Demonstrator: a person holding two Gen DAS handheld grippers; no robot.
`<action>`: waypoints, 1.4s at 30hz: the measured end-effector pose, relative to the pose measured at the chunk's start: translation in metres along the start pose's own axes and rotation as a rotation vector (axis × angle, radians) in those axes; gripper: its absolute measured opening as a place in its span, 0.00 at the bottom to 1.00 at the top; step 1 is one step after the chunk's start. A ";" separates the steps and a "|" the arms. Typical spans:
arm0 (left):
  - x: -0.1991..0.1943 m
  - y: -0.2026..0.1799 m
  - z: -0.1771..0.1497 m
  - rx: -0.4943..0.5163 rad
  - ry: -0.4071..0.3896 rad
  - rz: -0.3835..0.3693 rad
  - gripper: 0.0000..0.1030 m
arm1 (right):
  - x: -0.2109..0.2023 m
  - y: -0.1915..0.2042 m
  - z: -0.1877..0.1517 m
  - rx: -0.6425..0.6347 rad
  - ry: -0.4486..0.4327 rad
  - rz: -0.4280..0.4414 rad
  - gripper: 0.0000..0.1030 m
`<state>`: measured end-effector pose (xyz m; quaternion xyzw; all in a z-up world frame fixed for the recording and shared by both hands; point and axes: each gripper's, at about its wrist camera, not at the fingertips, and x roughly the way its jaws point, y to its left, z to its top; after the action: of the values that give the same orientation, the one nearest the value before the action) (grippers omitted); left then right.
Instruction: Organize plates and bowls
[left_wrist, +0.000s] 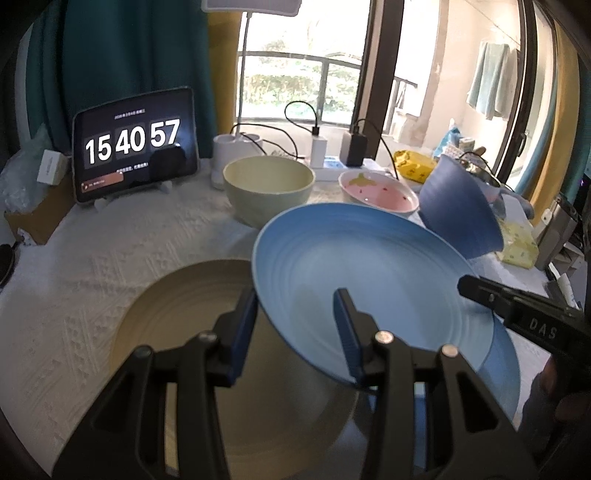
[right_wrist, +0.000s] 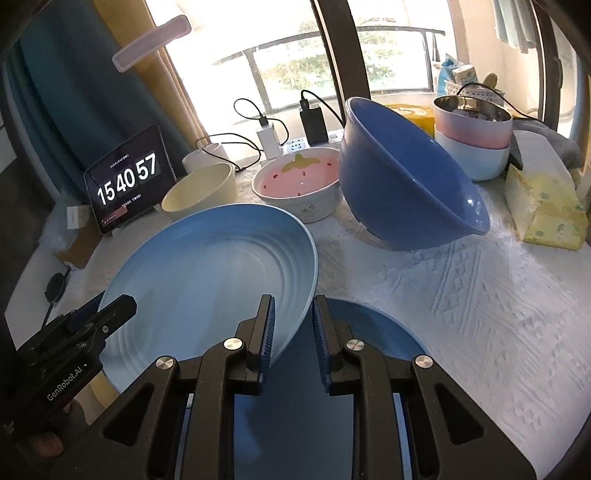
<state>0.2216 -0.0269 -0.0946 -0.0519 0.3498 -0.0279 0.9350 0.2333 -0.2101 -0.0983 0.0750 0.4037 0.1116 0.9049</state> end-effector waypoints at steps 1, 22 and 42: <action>-0.002 -0.001 -0.001 0.001 -0.001 0.000 0.43 | -0.002 0.000 -0.001 -0.001 -0.002 0.000 0.22; -0.032 -0.030 -0.029 0.065 -0.003 -0.050 0.43 | -0.047 -0.019 -0.038 0.039 -0.029 -0.031 0.22; -0.024 -0.062 -0.061 0.112 0.066 -0.076 0.43 | -0.065 -0.047 -0.069 0.068 -0.048 -0.068 0.22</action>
<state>0.1631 -0.0911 -0.1175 -0.0115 0.3762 -0.0845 0.9226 0.1464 -0.2696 -0.1087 0.0946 0.3877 0.0651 0.9146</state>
